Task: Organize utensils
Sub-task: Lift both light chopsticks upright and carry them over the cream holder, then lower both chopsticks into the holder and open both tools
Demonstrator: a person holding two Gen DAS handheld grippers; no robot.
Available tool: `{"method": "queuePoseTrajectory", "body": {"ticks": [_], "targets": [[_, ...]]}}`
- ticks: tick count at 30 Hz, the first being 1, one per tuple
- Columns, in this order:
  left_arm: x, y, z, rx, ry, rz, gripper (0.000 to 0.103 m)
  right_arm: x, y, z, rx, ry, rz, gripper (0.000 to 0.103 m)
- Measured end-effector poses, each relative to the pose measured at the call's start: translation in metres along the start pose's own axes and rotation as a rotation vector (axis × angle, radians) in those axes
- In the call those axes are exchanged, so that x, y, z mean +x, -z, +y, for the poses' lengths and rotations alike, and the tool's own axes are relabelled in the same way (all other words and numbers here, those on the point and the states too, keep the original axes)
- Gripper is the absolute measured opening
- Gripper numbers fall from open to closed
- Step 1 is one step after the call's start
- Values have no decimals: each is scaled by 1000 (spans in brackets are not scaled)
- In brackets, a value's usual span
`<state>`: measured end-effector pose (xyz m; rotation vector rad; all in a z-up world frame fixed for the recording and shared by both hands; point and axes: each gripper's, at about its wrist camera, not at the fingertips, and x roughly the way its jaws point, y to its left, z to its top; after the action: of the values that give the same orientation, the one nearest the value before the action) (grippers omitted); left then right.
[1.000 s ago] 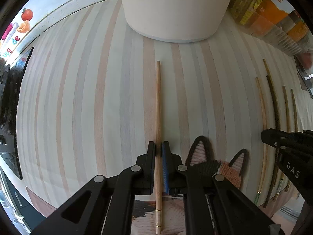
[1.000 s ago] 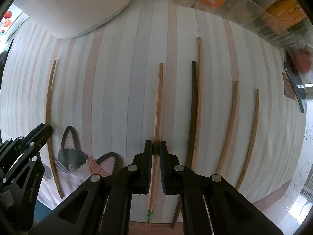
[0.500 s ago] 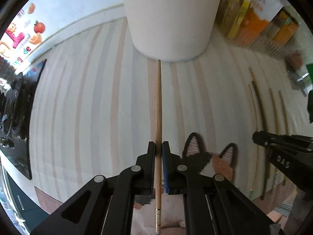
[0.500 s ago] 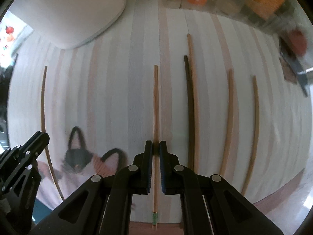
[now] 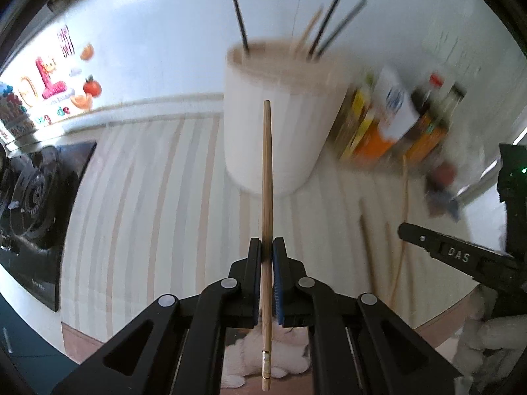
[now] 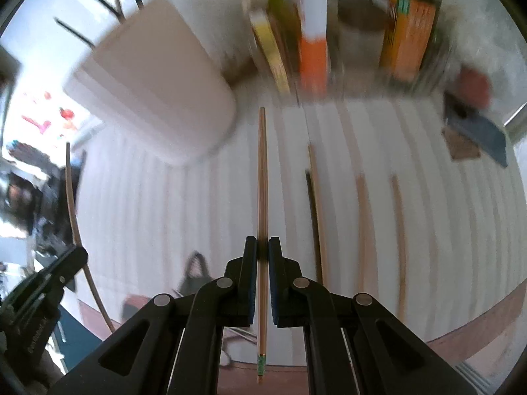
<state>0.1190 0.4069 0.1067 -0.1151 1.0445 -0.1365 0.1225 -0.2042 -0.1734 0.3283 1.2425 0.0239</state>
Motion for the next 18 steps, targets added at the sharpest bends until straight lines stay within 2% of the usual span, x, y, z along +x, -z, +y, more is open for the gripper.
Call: {"method": "queuePoseTrajectory", "body": {"ticks": [6,9,14,18], "targets": [[-55,-52,5,-52,84,-162,4,-67,-38,15,2,-91,-162,7],[-79,-89,5,-79,108,-251,4,-102,-69,32,-7,-136,-259,7],[-90,-148,11,-122,85,-394,4,-147,-118,64,-36,-181,-444,7],[-78,-186,19,-156,77,-451,4,-164,-155,82,-46,-188,-581,7]]}}
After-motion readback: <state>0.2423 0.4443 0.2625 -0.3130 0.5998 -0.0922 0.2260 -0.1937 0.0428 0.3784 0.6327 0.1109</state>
